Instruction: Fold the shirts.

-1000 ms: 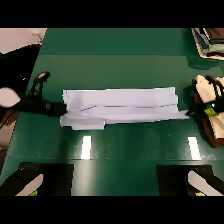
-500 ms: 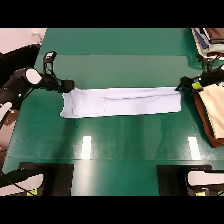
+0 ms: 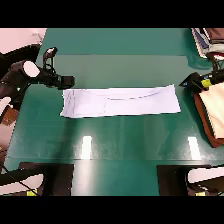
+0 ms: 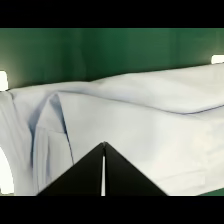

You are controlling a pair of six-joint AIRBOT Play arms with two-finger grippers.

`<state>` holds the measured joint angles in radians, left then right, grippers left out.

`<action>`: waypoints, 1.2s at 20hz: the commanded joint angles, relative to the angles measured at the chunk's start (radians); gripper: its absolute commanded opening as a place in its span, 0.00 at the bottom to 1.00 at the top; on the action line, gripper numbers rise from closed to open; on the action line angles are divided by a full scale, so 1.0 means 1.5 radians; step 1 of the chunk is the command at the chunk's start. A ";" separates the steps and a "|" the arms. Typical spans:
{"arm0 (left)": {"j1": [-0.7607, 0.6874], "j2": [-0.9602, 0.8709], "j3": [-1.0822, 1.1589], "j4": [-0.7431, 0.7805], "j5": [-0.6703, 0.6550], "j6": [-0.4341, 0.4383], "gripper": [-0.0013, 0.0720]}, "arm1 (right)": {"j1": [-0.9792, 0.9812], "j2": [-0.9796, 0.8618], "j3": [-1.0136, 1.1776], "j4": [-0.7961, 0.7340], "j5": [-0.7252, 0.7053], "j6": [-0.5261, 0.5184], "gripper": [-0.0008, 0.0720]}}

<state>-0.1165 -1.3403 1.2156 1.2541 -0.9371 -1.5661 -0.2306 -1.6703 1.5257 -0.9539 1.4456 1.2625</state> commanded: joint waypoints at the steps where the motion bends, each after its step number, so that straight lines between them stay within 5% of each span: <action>1: 0.000 0.000 0.007 -0.056 -0.040 0.003 0.06 | -0.057 -0.013 -0.022 0.008 0.032 -0.006 0.80; 8: 0.000 -0.008 -0.001 -0.136 -0.027 0.019 0.06 | -0.023 -0.073 -0.128 0.065 -0.028 -0.034 0.79; 11: -0.006 -0.027 -0.001 -0.180 -0.025 0.020 0.05 | 0.022 -0.099 -0.097 0.065 -0.031 -0.034 0.70; 12: -0.018 -0.036 -0.001 -0.180 -0.021 0.020 0.05 | 0.034 -0.102 -0.087 0.065 -0.034 -0.036 0.57; 14: -0.055 -0.057 0.000 -0.180 -0.006 0.020 0.05 | 0.051 -0.098 -0.069 0.064 -0.036 -0.060 0.11; 15: -0.079 -0.070 0.000 -0.180 0.014 0.020 0.05 | 0.056 -0.088 -0.061 0.064 -0.036 -0.064 0.04; 21: -0.199 -0.222 0.113 -0.184 0.064 0.019 0.05 | 0.104 0.049 -0.005 0.069 -0.010 -0.026 0.03; 24: -0.234 -0.299 0.178 -0.198 0.058 0.019 0.05 | 0.164 0.105 0.029 0.158 -0.011 -0.024 0.04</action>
<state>-0.4110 -1.6859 1.3987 0.9733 -0.8547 -1.5368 -0.0521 -1.5909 1.5253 -0.8127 1.4296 1.2091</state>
